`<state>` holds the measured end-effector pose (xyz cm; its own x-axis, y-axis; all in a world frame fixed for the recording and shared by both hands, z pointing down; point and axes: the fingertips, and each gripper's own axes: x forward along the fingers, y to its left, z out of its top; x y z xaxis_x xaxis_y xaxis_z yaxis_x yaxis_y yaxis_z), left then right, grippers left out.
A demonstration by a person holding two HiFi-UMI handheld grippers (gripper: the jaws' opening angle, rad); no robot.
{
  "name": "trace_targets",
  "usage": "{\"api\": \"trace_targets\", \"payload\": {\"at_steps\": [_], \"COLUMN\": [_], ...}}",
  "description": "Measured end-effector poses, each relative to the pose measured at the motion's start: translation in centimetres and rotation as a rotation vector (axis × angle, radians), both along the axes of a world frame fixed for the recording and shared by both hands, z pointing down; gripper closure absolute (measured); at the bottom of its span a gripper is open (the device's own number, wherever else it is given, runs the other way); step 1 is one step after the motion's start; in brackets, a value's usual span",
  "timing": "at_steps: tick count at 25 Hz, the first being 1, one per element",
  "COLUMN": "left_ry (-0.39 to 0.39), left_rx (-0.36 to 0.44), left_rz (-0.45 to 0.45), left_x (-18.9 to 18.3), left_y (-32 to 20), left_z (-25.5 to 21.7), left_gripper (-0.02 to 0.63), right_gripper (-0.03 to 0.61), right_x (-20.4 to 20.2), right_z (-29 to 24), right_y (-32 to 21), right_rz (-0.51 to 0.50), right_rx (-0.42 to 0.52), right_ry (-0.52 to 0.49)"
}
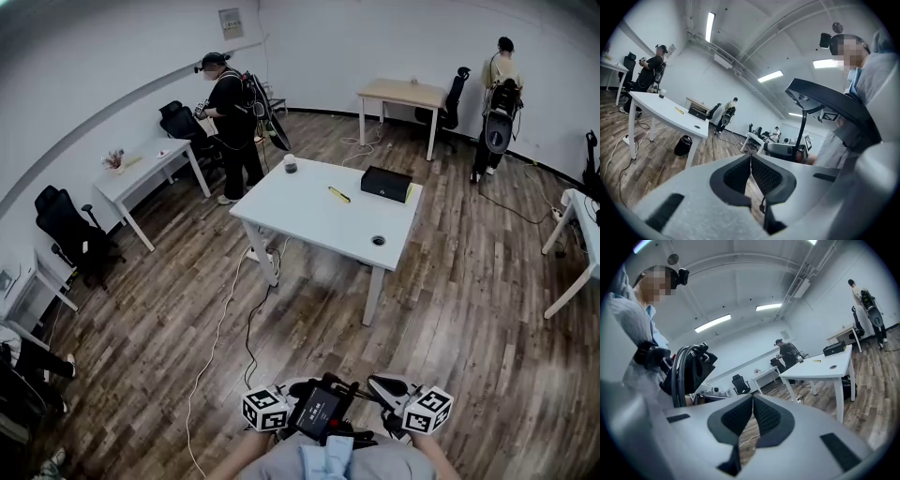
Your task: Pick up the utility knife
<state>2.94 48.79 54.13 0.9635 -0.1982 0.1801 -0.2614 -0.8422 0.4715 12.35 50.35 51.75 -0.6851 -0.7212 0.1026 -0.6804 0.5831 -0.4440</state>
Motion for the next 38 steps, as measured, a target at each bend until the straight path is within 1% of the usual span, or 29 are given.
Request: {"api": "trace_targets", "payload": {"at_steps": [4, 12, 20, 24, 31, 38], "left_ry": [-0.003, -0.021, -0.014, 0.004, 0.033, 0.040], "left_rx": [0.005, -0.008, -0.045, -0.049, -0.054, -0.058], "left_rz": [0.010, 0.048, 0.047, 0.041, 0.029, 0.013], "left_x": [0.3, 0.5, 0.0, -0.5, -2.5, -5.9], "left_y": [-0.1, 0.7, -0.2, -1.3, -3.9, -8.7], "left_z": [-0.2, 0.1, 0.2, 0.0, -0.1, -0.6], "left_gripper": [0.595, 0.595, 0.595, 0.595, 0.595, 0.595], "right_gripper": [0.549, 0.549, 0.548, 0.549, 0.549, 0.548], "right_x": [0.2, -0.1, -0.6, -1.1, -3.2, -6.7], "right_z": [-0.2, -0.1, 0.4, 0.4, 1.1, 0.9], "right_y": [-0.1, -0.1, -1.1, -1.8, -4.2, -9.0], "right_rz": [0.010, 0.029, 0.033, 0.045, 0.042, 0.048], "right_rx": [-0.005, -0.052, -0.080, -0.094, -0.113, -0.125], "right_ry": [-0.007, -0.010, 0.002, 0.014, 0.016, 0.003]}}
